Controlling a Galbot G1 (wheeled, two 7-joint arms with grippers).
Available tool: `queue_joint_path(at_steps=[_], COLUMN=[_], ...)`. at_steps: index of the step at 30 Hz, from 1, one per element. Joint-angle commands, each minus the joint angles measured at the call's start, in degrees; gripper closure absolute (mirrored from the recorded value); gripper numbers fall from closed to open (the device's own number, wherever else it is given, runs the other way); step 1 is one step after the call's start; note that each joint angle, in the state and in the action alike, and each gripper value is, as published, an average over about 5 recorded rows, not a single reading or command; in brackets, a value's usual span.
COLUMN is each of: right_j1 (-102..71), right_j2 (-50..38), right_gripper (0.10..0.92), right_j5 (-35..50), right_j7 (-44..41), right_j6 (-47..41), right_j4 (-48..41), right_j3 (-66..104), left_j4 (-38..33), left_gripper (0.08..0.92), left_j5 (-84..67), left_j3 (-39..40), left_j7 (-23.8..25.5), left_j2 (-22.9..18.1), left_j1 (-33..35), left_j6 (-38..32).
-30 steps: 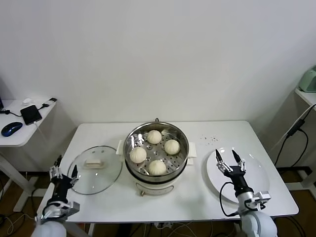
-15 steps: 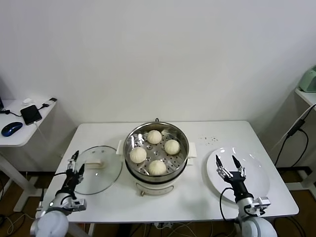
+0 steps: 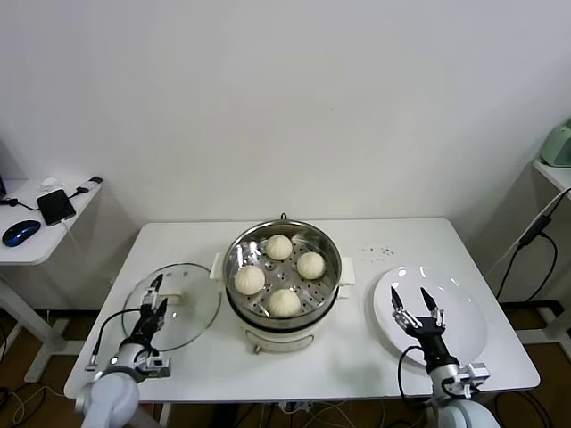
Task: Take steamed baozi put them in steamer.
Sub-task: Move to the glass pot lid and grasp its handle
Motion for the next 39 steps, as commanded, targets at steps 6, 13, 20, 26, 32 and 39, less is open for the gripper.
queue_joint_path(at_steps=[6,13,20,26,32,39], right_j1=[-0.3,-0.3,-0.3,-0.3,-0.4,-0.5], right_j2=[0.2,0.3,0.5,0.5,0.5,0.6], right_gripper=[0.203,0.203,0.203,0.203,0.203,0.203], right_j5=[0.0,-0.1,-0.2,-0.2,-0.2,-0.2], right_j7=[0.1,0.1,0.1,0.1,0.0,0.0], right_j6=[0.3,0.4,0.4,0.5,0.7,0.8], right_j4=[-0.2,-0.4,-0.6,-0.7,-0.9,-0.9], right_j3=[0.0,-0.1,-0.2,-0.3,-0.5,-0.7], left_j4=[5.9,7.6,8.8,9.7,10.9,13.0], left_gripper=[0.177,0.177,0.177,0.177,0.177,0.177], left_j5=[2.3,2.2,2.1,2.1,2.0,1.2], left_j3=[0.8,1.1,1.3,1.4,1.4,1.5], left_j7=[-0.5,-0.6,-1.1,-1.6,-2.5,-4.3], left_j2=[-0.1,-0.3,-0.8,-1.1,-1.5,-2.2], left_j1=[-4.3,-6.1,-7.2,-8.1,-9.2,-10.4], left_j6=[1.5,2.1,3.1,4.2,5.6,6.0])
